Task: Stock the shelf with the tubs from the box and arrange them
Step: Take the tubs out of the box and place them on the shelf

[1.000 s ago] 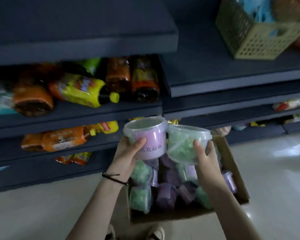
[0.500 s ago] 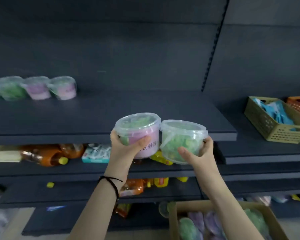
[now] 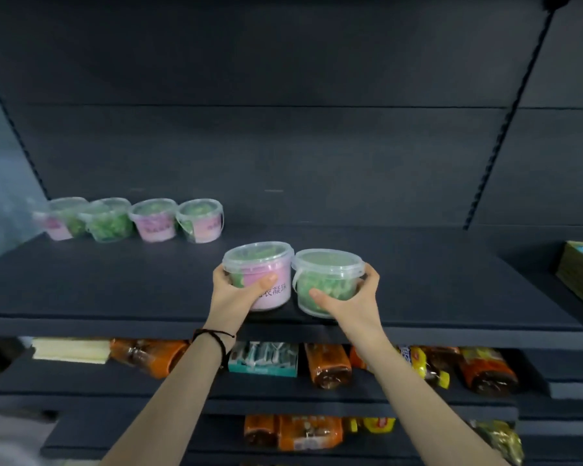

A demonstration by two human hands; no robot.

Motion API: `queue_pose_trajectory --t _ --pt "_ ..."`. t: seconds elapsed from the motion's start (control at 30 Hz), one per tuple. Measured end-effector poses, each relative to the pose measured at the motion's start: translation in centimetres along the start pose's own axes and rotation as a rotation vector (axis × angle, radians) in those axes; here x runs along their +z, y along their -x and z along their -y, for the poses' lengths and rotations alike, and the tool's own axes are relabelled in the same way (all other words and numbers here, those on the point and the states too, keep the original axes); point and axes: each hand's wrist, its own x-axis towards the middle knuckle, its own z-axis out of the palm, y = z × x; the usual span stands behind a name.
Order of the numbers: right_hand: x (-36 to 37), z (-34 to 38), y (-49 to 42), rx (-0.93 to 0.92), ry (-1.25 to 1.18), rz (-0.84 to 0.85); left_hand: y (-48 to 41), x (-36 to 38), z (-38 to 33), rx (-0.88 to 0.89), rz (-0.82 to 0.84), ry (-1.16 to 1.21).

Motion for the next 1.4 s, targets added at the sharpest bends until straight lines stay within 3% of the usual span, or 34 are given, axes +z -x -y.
queue_pose_trajectory --t 0.43,0.63,0.87,1.03,1.17,1.4 --pt "5.5 -3.8 -16.4 -0.016 0.123 0.058 -15.6 1.1 3.9 -0.002 -0.184 -0.152" --pt "7.4 -5.3 -20.6 -0.029 0.217 0.075 -20.1 0.8 4.4 0.035 -0.192 -0.241" --pt "9.2 -6.2 -23.0 -0.004 0.322 0.020 -22.7 1.7 5.1 -0.025 -0.333 -0.229" --pt "10.0 -5.9 -23.3 0.020 0.403 -0.012 -23.0 2.2 5.0 -0.004 -0.346 -0.315" --pt "9.0 -5.5 -21.8 0.052 0.323 0.013 -21.4 1.3 4.9 0.051 -0.295 -0.381" --pt "3.1 -3.4 -12.2 -0.080 0.311 -0.114 -12.0 0.1 2.7 0.070 -0.179 -0.288"
